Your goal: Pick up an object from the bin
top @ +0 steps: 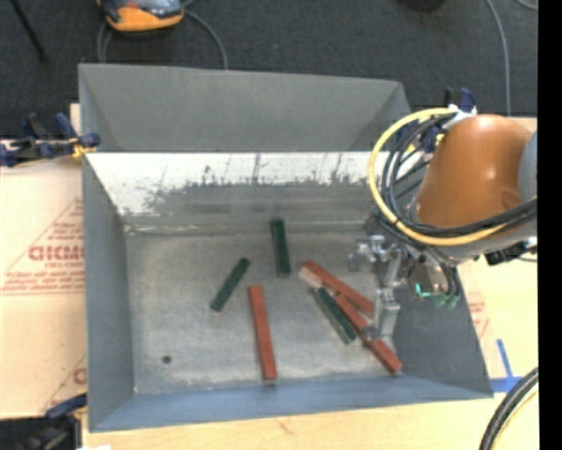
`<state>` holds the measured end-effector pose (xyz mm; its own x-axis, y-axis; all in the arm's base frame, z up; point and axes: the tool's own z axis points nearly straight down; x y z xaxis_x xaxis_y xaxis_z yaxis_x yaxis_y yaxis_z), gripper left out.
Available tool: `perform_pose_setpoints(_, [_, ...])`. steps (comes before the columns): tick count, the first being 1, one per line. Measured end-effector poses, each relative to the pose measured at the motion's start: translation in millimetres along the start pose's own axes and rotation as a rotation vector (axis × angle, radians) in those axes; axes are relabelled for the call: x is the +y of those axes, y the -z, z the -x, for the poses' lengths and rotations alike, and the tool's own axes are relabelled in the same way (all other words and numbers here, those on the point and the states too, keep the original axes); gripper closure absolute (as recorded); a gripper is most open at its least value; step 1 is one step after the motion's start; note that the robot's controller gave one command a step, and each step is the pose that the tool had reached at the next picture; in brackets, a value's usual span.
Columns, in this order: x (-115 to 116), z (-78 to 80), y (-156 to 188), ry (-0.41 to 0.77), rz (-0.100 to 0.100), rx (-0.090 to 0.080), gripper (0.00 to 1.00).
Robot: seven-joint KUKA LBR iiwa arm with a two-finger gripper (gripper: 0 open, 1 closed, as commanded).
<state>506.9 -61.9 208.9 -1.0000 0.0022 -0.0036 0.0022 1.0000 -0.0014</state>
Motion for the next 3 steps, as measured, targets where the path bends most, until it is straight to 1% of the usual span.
perform_pose_setpoints(1, [-6.2, 12.1, -37.8, -0.076, 0.001, -0.006, 0.0])
perform_pose_setpoints(2, [-12.0, 15.9, -91.0, -0.033, 0.0, -0.004, 0.0])
perform_pose_setpoints(3, [-25.1, 14.6, -122.9, 0.081, 0.001, 0.001, 0.0])
